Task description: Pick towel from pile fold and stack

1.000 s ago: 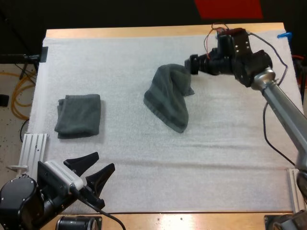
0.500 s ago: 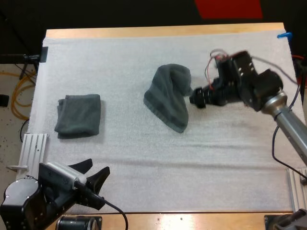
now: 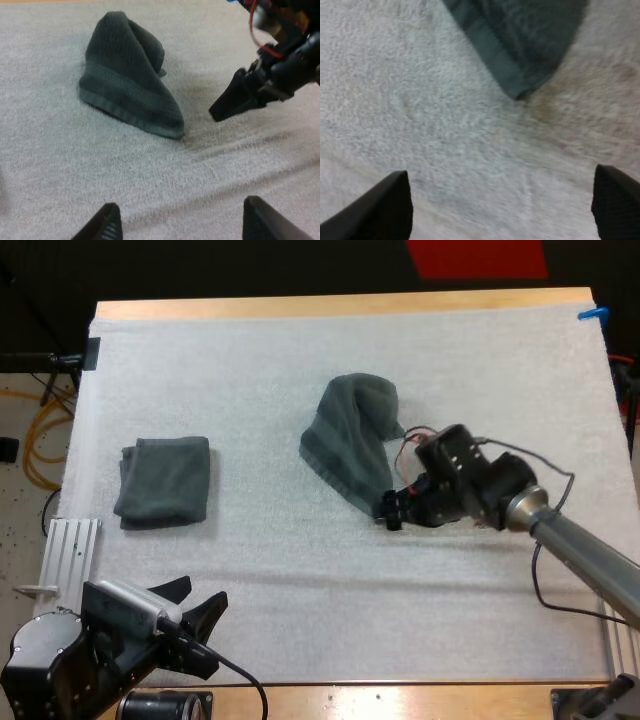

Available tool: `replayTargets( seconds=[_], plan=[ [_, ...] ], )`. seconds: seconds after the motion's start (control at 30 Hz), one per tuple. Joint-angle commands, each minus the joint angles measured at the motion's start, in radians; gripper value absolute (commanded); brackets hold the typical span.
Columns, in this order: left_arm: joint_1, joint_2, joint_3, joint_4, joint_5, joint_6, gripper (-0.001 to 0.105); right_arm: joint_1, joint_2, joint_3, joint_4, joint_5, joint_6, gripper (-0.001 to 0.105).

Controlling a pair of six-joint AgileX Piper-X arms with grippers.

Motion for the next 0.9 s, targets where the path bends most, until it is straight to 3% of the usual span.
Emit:
replayTargets(
  seconds=[0.0,0.17,0.37,0.6,0.8,0.87],
  plan=[
    [0.002,0.000,-0.004,-0.002,-0.004,0.004,0.051,0.003,0.010,0.010,-0.047,-0.010,0.043,0.071],
    [0.002,0.000,-0.004,-0.002,0.027,0.004,0.051,0.003,0.104,0.025,-0.165,-0.010,0.220,0.071],
    [0.002,0.000,-0.004,-0.002,0.032,0.004,0.051,0.003,0.217,0.025,-0.258,-0.076,0.358,0.071],
    [0.002,0.000,-0.004,-0.002,0.032,0.004,0.051,0.003,0.275,0.025,-0.311,-0.076,0.363,0.071],
    [0.002,0.000,-0.004,-0.002,0.032,0.004,0.051,0.003,0.311,0.025,-0.376,-0.091,0.435,0.070],
    [0.002,0.000,-0.004,-0.002,0.032,0.004,0.051,0.003,0.314,0.025,-0.383,-0.090,0.450,0.060]
  ],
)
